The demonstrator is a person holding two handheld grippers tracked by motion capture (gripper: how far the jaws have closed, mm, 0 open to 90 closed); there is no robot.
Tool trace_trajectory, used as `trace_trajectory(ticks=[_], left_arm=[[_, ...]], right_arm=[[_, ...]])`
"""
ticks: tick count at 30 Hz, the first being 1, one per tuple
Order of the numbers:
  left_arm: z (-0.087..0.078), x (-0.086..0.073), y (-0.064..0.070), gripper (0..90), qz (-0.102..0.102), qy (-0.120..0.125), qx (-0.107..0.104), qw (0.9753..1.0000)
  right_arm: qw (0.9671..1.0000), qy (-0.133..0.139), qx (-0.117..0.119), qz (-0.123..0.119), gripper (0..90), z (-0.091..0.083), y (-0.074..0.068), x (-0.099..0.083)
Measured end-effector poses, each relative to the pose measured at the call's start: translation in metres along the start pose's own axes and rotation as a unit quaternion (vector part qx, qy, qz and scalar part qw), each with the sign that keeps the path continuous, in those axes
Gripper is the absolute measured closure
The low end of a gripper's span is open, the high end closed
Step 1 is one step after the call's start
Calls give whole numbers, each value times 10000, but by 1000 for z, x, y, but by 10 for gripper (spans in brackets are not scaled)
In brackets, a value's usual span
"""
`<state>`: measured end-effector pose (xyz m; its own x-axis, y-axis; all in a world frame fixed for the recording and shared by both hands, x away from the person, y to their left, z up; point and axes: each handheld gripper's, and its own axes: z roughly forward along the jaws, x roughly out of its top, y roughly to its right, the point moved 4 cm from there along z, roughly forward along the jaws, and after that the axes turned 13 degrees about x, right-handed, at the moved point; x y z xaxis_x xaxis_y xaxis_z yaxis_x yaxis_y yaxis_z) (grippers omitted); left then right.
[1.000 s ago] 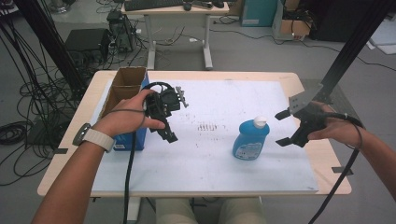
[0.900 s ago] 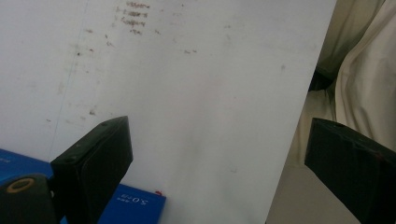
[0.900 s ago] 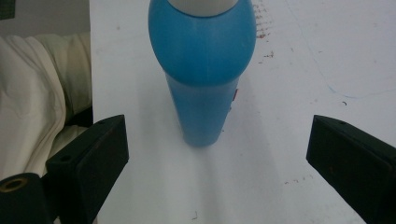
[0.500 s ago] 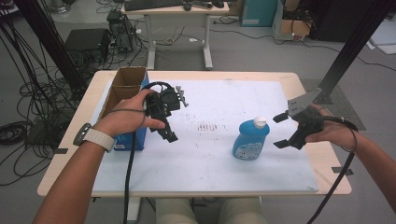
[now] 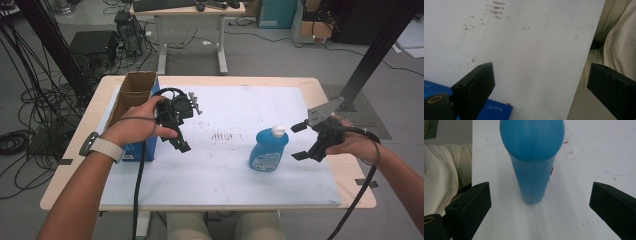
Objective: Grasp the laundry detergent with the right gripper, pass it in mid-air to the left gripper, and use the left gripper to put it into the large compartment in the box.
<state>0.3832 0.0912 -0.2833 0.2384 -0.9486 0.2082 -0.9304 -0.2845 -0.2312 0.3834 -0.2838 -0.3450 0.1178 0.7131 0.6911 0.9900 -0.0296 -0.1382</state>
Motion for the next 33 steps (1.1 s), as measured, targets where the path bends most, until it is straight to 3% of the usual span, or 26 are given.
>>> trace_trajectory(ticks=[17, 20, 28, 30, 33], left_arm=[[1, -1, 0, 79, -27, 18, 7, 10000], [1, -1, 1, 79, -33, 28, 19, 10000], [1, -1, 0, 79, -46, 39, 13, 10000], [2, -2, 0, 79, -44, 40, 12, 10000], [2, -2, 0, 79, -49, 33, 2, 10000]], right_arm=[[9999, 137, 39, -8, 41, 6, 2, -4], [9999, 56, 85, -30, 41, 5, 2, -4], [9996, 269, 51, 14, 45, 11, 3, -8], [9998, 146, 102, 2, 45, 9, 3, -8], [9996, 264, 59, 9, 45, 11, 3, -8]])
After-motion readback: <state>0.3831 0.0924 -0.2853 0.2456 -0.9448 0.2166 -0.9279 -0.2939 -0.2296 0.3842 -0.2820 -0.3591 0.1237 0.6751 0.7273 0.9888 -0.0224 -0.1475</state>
